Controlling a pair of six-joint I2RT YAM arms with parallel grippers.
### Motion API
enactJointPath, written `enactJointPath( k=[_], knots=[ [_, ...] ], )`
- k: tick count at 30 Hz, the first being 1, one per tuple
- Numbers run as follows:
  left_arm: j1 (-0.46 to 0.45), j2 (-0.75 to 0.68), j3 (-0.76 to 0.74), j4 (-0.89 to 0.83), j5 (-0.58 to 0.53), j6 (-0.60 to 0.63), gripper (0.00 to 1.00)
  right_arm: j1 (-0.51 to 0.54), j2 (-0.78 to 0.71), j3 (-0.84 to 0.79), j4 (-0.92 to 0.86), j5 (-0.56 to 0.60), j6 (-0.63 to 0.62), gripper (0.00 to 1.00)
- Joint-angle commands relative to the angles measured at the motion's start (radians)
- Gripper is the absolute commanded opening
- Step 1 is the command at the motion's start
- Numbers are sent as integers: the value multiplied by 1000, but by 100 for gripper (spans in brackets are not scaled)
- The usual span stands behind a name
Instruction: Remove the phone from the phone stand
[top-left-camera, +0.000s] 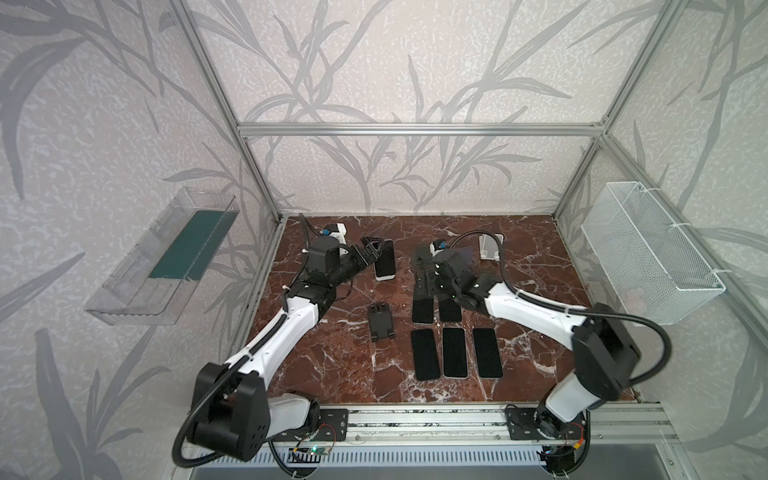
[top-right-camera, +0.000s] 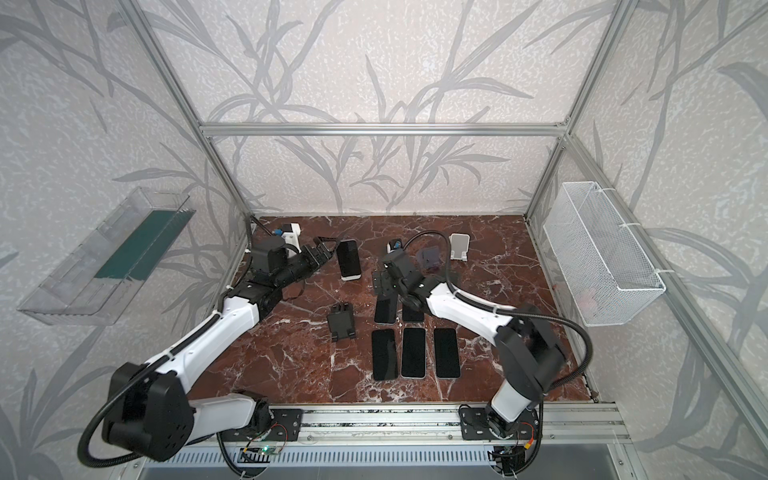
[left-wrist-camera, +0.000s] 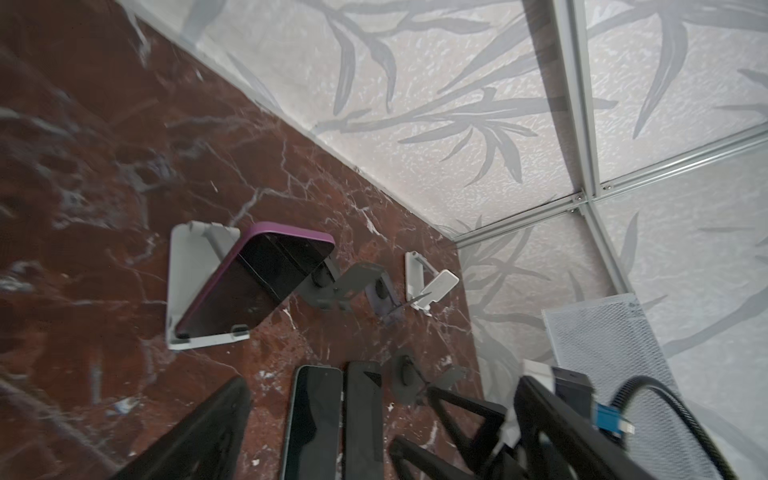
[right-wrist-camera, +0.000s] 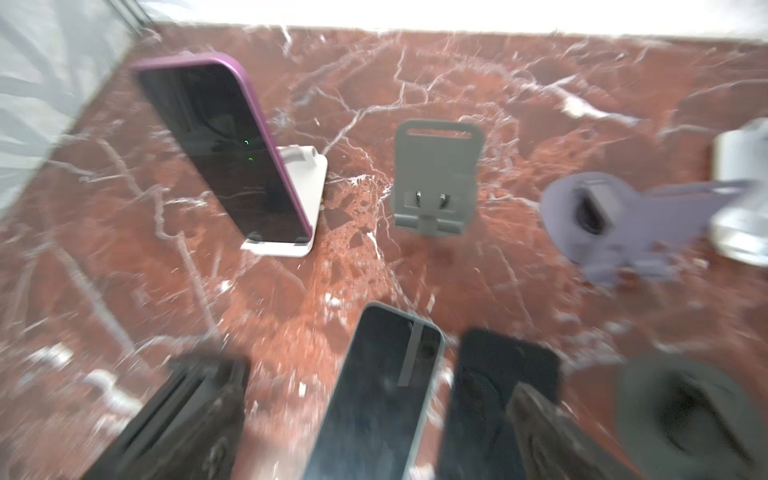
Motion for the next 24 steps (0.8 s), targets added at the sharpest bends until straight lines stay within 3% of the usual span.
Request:
enactJointPath(
  k=[1,3,6,8,12,15,19,24],
  knots=[
    [-30,-85,31,-166,-310,211,99,1,-134,-138,19,10,-32,99],
    [-69,-98,68,-242,-412,302,99,1,-196,-198,57,-21,-22,99],
    [-192,-90,141,-375,-606,430,97,2,-252,-257,74,70,6,99],
    [-289,-103,164,-459,-722,444,97,1,-305,-349,178,116,7,99],
    [-483,-174,72,-551,-882,342,98,1,-390,-476,287,96,55,99],
    [-592,-206,-19,-598,-927,189,99,2,-425,-542,315,80,89,99],
    [-703,-180,-85,-616,-959,26,99,2,-358,-599,424,102,123,100],
    [-771,-58,-82,-606,-959,-65,99,1,-276,-588,446,87,159,100]
  ],
)
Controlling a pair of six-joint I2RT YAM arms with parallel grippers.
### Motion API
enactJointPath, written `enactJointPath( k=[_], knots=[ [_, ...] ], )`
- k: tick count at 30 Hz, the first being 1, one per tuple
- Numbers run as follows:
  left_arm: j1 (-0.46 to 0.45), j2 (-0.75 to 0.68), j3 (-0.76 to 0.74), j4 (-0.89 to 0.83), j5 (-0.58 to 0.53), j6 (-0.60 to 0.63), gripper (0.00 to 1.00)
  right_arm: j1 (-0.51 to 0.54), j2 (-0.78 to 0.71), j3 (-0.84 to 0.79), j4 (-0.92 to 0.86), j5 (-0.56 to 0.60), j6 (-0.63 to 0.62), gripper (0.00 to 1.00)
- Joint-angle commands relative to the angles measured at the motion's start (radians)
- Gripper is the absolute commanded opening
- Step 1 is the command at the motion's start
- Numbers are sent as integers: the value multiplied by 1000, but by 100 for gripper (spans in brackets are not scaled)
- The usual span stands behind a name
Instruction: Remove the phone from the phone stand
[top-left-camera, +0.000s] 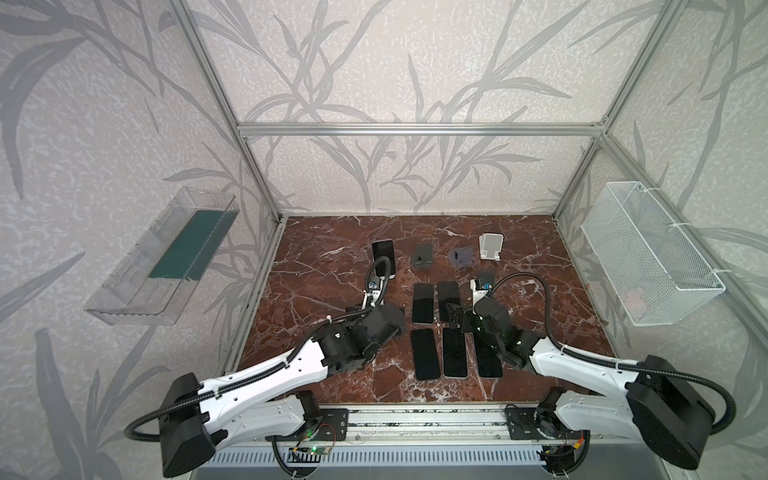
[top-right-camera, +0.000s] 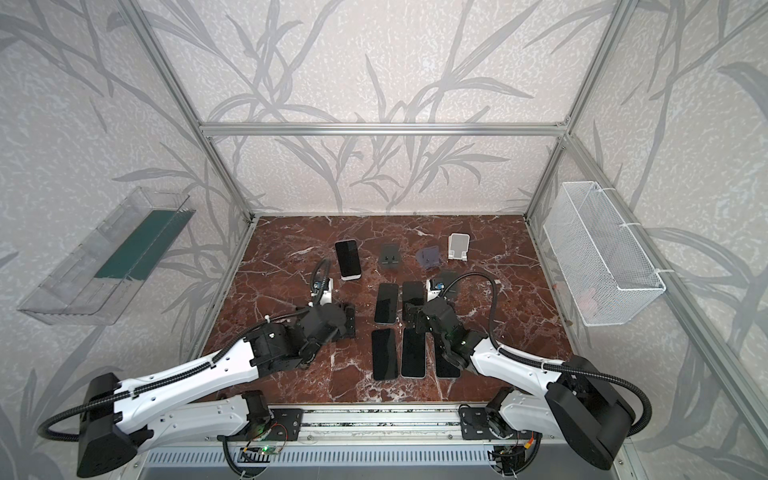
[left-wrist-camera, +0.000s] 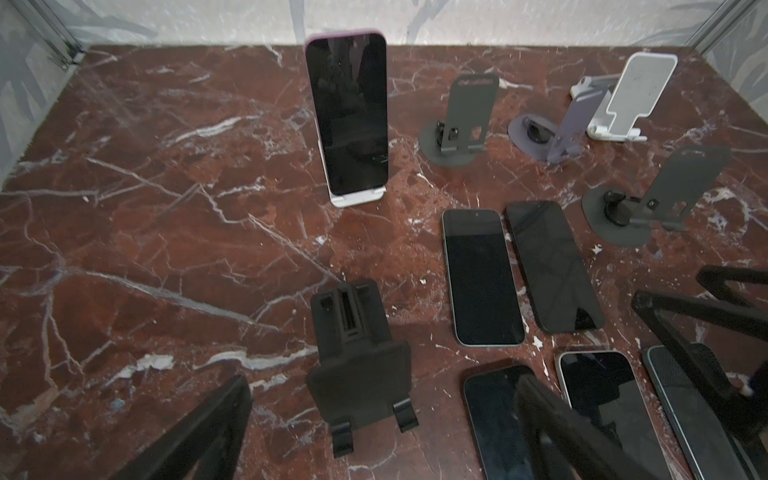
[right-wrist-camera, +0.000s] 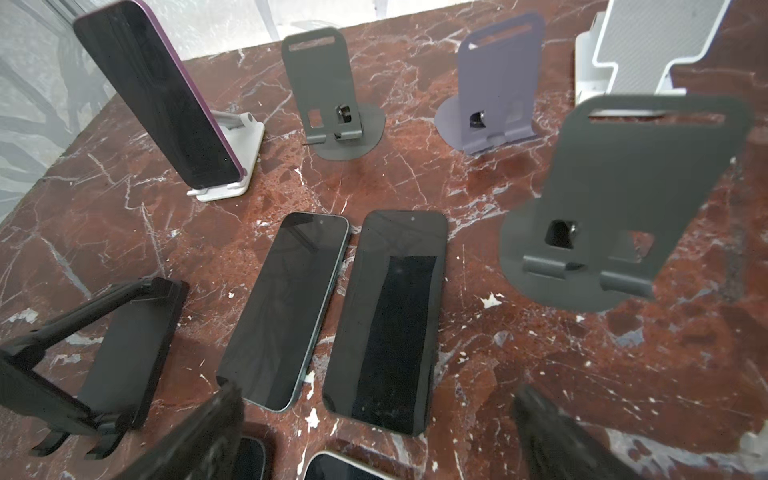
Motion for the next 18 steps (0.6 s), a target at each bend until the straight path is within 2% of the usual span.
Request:
enactJointPath(
  k=[1,3,4,6,9,18],
  knots=[
    [-19,62,9,-59,-81,-150,99,1,27,1,77,3,47,100],
    [-19,71,0,-108,-132,-266,99,1,28,1,82,-1,53,100],
    [-18,66,-22,-91,-148,-279,99,1,25,0,82,3,51,100],
    [-17,43,-95,24,-136,-223,99,1,18,-4,79,23,49,100],
    [-15,21,-159,89,-93,-243,99,1,15,-7,83,31,45,100],
    [20,95,-209,237,45,-215,99,1,59,0,104,29,40,100]
  ],
)
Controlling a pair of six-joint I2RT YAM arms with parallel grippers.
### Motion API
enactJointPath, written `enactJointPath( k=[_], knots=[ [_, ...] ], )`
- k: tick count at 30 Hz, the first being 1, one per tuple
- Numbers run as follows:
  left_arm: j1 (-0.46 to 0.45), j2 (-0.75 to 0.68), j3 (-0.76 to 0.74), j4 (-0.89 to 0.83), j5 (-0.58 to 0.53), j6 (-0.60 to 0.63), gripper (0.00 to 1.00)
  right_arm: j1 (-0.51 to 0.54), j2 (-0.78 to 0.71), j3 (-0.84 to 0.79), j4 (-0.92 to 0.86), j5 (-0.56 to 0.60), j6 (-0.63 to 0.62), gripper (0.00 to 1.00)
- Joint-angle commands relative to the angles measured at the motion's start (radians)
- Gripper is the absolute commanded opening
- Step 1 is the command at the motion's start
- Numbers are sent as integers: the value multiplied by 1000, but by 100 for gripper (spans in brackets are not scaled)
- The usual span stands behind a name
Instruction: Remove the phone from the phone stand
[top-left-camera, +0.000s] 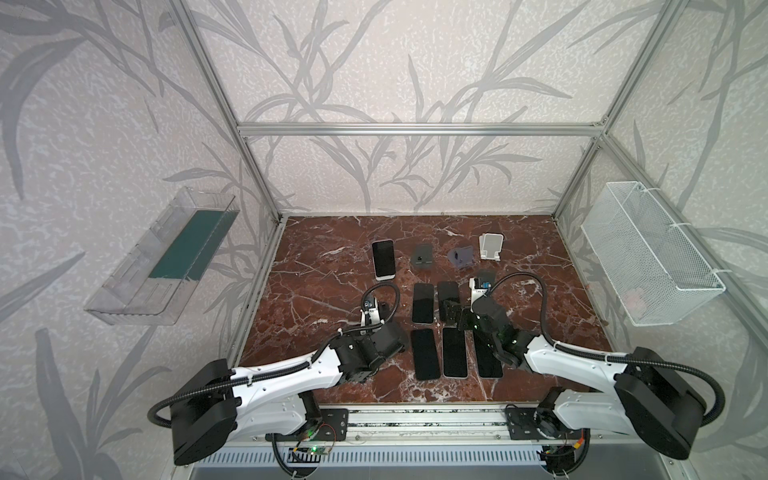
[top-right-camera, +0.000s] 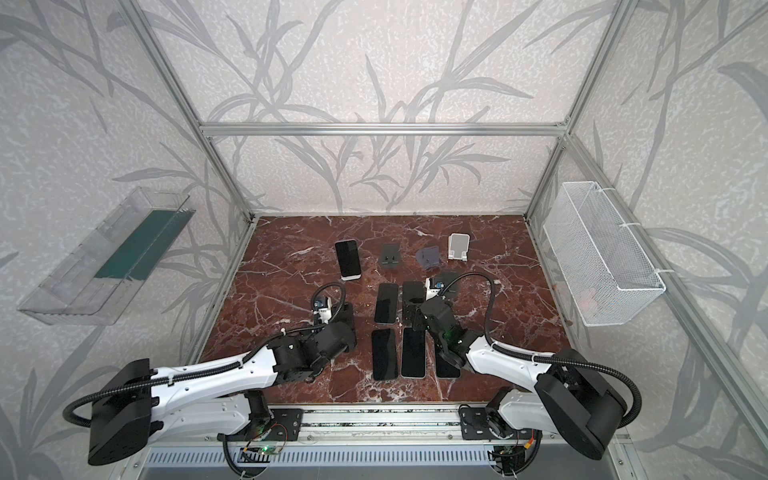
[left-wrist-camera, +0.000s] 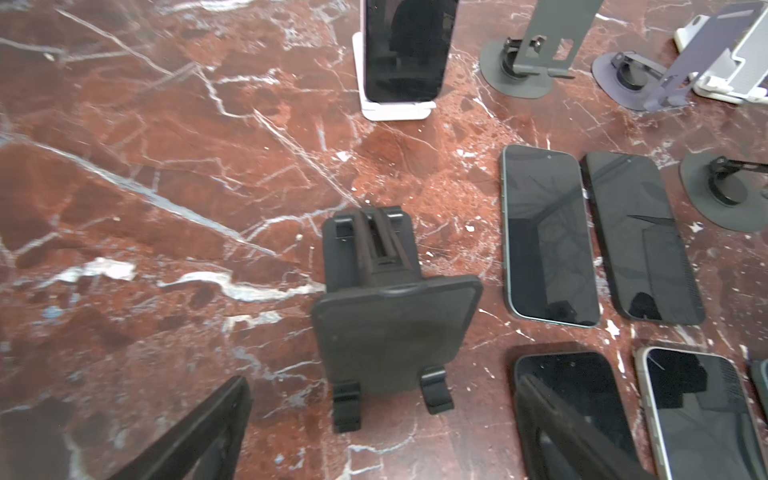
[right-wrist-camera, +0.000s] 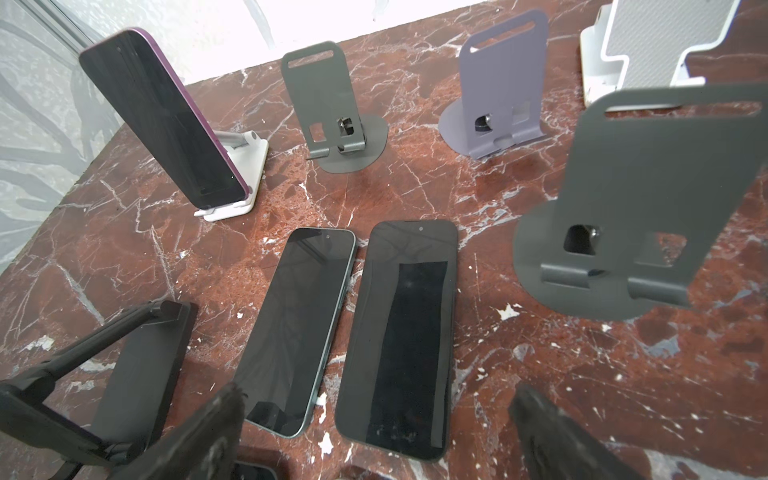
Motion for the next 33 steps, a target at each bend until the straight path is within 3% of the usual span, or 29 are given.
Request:
enactJointPath(
  k=[1,7,16,22,29,33],
  knots=[
    [23,38,4,82,46,-7,99,1,21,2,30,19,2,100],
    [95,142,43,67,95,-25,98,1,39,13,29,7,-1,100],
    [137,227,73,98,87,30,83,1,34,19,16,13,-6,100],
    [137,161,39,149,89,96,63,1,30,14,26,17,-1,100],
    [148,84,16,116,48,123,62,1,43,13,35,16,11,100],
    [204,49,25,78,61,154,61,1,47,13,36,13,13,100]
  ],
)
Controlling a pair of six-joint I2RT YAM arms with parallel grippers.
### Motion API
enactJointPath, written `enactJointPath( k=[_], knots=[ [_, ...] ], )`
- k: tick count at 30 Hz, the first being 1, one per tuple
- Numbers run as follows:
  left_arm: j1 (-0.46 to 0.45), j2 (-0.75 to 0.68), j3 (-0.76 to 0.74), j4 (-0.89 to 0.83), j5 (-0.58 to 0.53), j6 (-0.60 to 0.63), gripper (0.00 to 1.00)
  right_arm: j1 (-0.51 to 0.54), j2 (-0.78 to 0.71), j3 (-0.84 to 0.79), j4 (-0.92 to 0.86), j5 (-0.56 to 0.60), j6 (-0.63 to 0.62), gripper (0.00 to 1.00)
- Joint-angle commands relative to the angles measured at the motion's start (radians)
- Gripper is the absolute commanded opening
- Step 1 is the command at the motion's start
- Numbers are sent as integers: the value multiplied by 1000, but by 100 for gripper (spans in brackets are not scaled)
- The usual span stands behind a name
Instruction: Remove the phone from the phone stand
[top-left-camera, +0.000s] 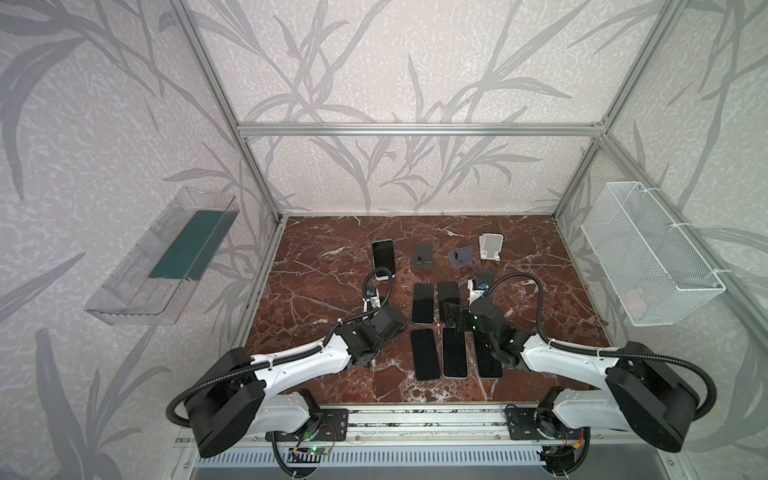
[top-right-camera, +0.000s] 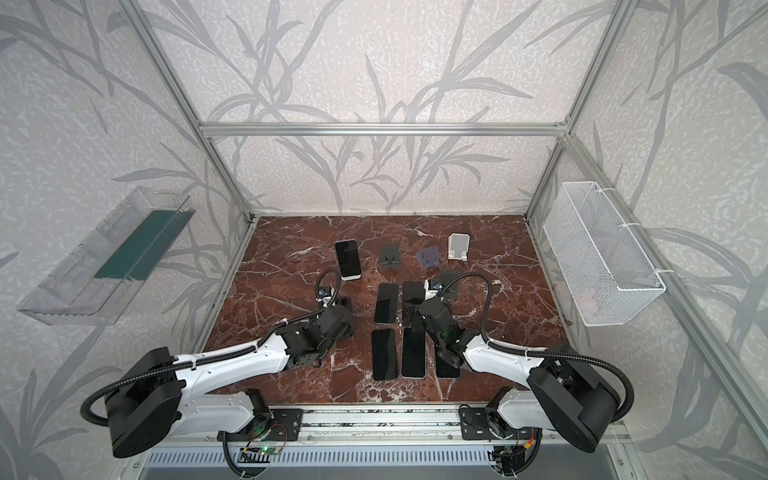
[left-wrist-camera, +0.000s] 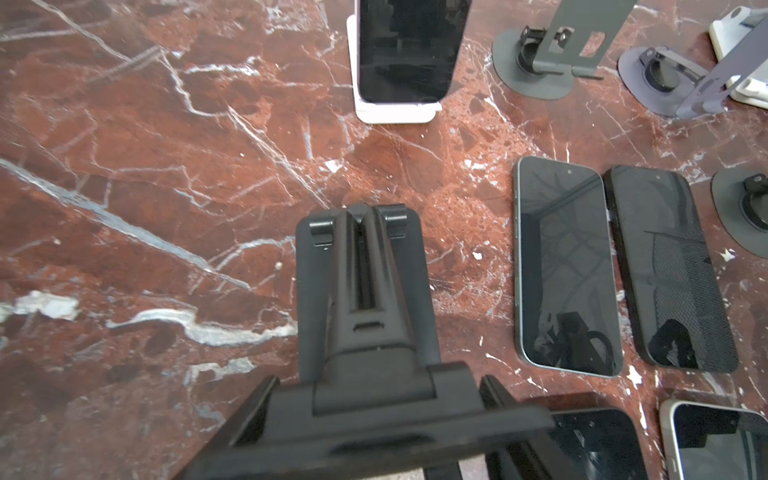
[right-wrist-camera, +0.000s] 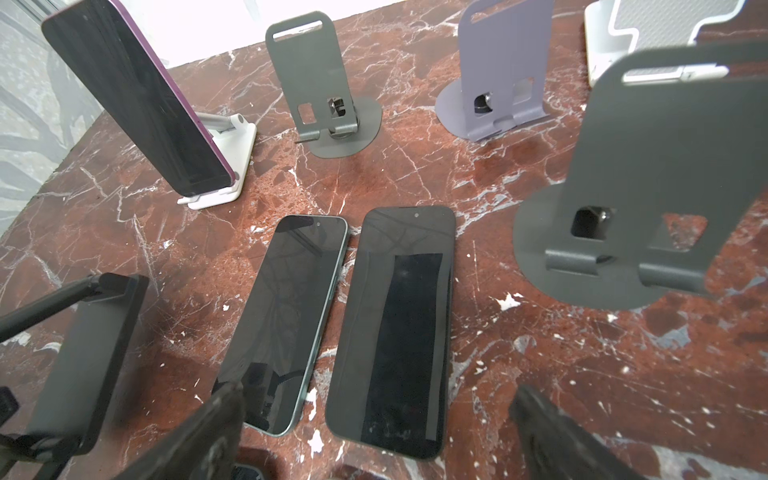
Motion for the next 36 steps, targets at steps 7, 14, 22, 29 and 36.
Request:
enactJointPath(
  k=[7,14,22,29,36],
  knots=[
    [278,-17,138,-91,35,213,60,1,16,16,27,13,6,100],
    [529,198,331,-33,293,303,57,-1,10,16,29,16,5,100],
    [594,515,622,-131,333,365,52,-4,5,-6,52,36,20,99],
    [597,613,687,-107,309,425,52,-4,27,-18,87,38,43,98],
    [615,670,713,-170,325,472,58,-3,48,-11,94,20,46,98]
  ],
)
